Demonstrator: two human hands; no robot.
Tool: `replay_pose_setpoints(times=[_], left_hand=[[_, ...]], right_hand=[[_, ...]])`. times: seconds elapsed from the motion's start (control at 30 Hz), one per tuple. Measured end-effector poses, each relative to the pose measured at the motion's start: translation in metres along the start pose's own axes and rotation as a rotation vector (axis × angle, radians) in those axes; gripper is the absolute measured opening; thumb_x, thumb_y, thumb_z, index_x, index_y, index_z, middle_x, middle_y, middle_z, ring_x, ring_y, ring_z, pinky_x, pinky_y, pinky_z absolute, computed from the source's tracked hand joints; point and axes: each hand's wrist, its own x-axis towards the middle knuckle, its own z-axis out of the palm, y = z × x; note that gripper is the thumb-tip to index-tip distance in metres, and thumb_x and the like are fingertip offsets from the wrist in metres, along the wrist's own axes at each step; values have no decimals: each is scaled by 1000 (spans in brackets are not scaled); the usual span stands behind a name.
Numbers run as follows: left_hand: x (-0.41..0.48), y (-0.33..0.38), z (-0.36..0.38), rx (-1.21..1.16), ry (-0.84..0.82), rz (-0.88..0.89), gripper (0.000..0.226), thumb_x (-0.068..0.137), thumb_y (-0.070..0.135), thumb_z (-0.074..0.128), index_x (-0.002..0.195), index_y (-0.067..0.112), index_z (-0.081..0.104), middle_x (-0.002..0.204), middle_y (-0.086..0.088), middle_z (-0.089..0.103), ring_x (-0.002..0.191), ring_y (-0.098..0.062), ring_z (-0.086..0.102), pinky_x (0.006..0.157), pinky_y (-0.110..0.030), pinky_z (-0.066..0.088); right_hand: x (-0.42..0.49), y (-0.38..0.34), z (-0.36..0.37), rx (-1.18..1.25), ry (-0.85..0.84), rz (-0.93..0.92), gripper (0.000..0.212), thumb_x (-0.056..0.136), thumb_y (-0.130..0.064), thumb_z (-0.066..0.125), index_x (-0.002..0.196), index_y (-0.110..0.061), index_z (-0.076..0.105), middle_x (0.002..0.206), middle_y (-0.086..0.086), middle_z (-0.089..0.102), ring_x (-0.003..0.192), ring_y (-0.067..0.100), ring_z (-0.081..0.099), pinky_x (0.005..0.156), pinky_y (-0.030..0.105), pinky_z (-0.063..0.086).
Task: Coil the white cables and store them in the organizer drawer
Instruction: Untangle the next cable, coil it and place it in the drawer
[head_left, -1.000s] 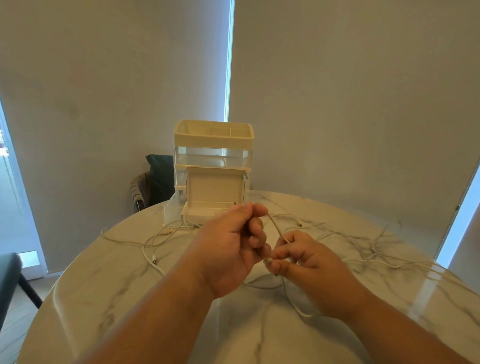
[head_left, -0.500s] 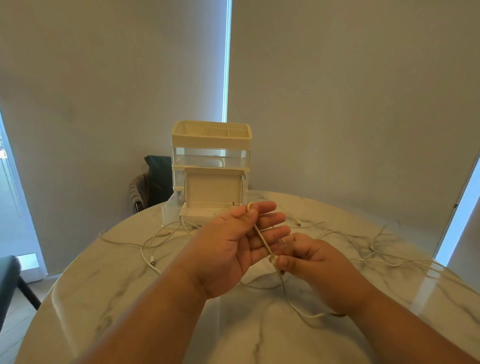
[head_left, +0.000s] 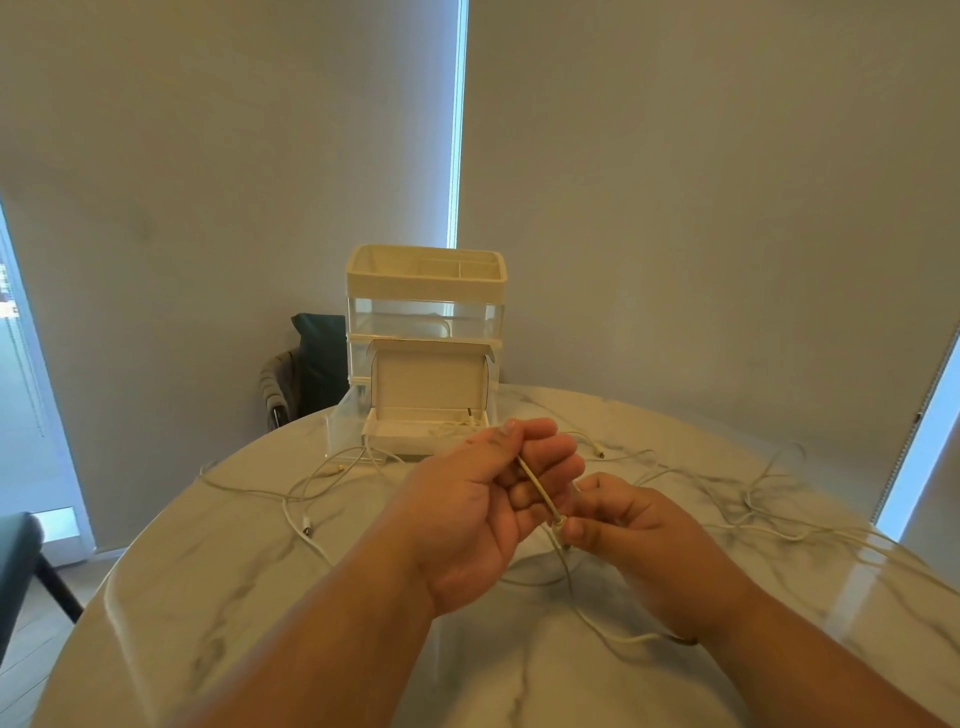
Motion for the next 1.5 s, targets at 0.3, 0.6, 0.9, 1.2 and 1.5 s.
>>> replay_pose_setpoints(times=[0.3,0.6,0.9,1.2,1.5], left_hand=[[3,0,-3,15,55,17,26,95,28,52,104,8,67,84,-8,73,76,-21,72,71,-35,60],[3,0,-1,-48,80,17,24,98,25,52,96,7,68,77,-6,71,65,-16,69,66,-31,56],[3,2,1,-53,-29,25,18,96,18,43,90,9,58,62,1,42,53,-12,36,64,-32,36],[5,7,-3,-159,34,-3,19,89,11,41,74,15,51,58,6,24,49,-11,24,54,-28,29],[7,11,-6,-276,64,-1,23,95,10,39,79,13,55,59,7,34,50,-9,28,58,-26,29]], right_hand=[[-2,-4,6,2,-24,13,34,68,-40,79,86,-12,76,90,11,66,91,19,63,88,35,48],[-1,-5,9,83,-12,36,44,59,-50,87,84,-15,77,82,-1,66,84,11,61,84,31,45],[-1,-5,9,18,33,27,43,57,-55,85,84,-22,79,83,-1,67,88,13,63,90,35,47],[-2,-6,10,21,127,20,6,82,-9,72,88,-8,70,82,7,72,76,16,64,71,21,50],[-4,-10,25,-439,65,92,29,94,-5,59,100,-31,72,77,1,70,69,15,63,71,33,52]])
